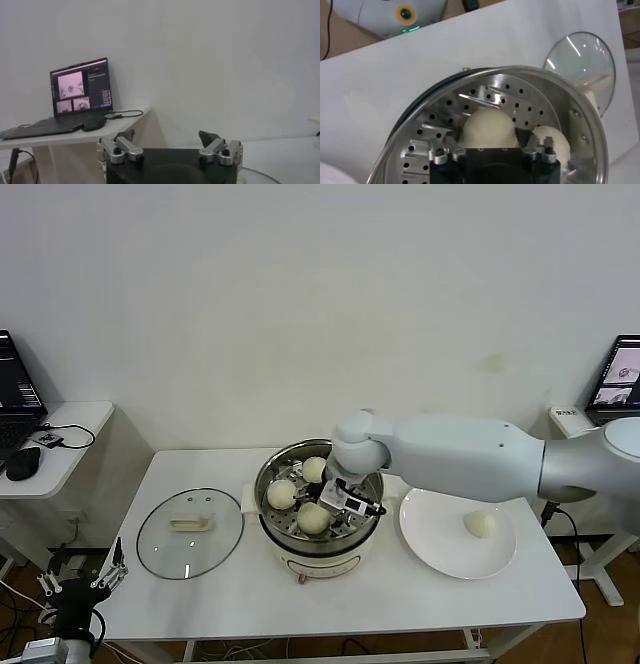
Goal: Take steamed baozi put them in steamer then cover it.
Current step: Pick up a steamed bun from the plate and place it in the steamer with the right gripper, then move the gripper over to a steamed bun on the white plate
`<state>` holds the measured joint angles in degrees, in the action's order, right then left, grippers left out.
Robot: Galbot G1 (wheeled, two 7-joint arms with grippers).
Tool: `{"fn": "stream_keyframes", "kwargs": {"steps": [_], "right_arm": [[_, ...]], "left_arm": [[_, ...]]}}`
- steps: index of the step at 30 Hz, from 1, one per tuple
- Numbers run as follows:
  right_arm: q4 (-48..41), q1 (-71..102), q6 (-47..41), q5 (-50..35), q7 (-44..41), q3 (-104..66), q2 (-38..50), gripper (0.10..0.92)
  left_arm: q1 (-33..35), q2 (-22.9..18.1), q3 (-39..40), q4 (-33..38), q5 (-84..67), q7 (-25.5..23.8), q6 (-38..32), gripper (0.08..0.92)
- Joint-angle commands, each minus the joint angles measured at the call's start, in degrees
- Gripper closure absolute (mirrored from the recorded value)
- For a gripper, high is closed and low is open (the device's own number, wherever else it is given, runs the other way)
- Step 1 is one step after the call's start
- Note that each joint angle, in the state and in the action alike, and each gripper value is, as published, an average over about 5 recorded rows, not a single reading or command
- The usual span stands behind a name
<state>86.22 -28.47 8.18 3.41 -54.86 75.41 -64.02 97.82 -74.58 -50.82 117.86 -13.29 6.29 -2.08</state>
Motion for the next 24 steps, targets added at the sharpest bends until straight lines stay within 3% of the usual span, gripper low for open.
{"fn": "stream_keyframes", "kwargs": {"steps": [1, 5, 16, 24], "right_arm": [[2.67, -2.34, -0.64, -1.49, -0.47, -1.18, 4.55, 0.205], [3.48, -4.59, -4.47, -4.23, -1.81, -3.90, 8.81, 0.203], [9.60, -7.69, -26.57, -12.92, -5.60, -5.56, 27.48, 0.203], [8.59, 2.37, -25.70, -7.40, -6.07, -12.07, 39.27, 0.203]], "left_arm": [[0.12, 0.18, -0.16, 0.15, 0.00, 0.00, -0.02, 0.177], [0.33, 0.65, -0.58, 0.19, -0.03, 0.02, -0.01, 0.177], [0.01, 2.19, -0.63, -0.24, -0.04, -0.15, 0.19, 0.177], [-0.72, 3.34, -0.02, -0.59, 0.04, -0.34, 0.23, 0.177]]}}
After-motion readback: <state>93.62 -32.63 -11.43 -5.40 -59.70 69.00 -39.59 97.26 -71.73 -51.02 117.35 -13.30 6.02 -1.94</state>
